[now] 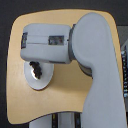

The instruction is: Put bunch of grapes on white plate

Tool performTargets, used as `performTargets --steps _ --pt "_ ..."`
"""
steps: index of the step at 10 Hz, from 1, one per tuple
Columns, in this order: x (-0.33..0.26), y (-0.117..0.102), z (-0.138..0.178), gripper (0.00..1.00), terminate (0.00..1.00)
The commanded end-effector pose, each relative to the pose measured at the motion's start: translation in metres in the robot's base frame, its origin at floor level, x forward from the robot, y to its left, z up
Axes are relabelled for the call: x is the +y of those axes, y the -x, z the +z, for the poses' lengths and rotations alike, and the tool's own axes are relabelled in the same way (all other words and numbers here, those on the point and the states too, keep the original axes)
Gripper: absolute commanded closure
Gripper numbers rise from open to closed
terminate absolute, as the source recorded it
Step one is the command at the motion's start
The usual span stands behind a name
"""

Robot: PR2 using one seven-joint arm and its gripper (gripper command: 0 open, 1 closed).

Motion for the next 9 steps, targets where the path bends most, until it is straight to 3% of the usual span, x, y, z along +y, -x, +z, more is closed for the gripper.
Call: performTargets --steps 1,9 --pt "-0.0142 -0.0048 -0.0182 1.0 0.0" --pt "-0.0216 0.0008 -0.0094 1.0 0.0"
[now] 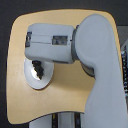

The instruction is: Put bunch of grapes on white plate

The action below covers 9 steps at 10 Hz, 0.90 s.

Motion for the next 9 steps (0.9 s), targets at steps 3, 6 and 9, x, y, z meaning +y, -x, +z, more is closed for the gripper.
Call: performTargets --steps 3,6,9 --pt "-0.004 0.009 0.015 1.0 0.0" --pt "-0.004 0.012 0.034 0.0 0.0" --pt "0.007 0.007 0.071 0.0 0.0"
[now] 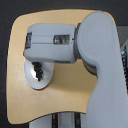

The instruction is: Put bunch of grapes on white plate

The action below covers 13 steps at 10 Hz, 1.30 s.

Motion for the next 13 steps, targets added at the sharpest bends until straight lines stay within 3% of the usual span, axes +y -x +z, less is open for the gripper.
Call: performTargets --steps 1,5,8,11,13 --pt "0.017 -0.008 0.06 0.0 0.0" --pt "0.03 -0.023 0.118 0.0 0.0" --pt "0.031 -0.013 0.132 0.0 0.0" --pt "-0.038 0.016 0.144 0.0 0.0" --pt "-0.088 0.015 0.158 0.0 0.0"
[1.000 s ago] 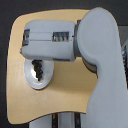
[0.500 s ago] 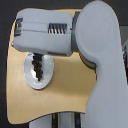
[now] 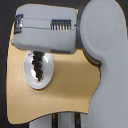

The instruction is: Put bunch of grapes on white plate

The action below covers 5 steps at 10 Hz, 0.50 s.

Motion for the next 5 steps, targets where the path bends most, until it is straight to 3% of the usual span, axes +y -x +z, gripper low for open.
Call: performTargets --steps 1,5 --pt "-0.123 0.014 0.032 0.0 0.0" --pt "-0.235 0.002 0.065 0.0 0.0"
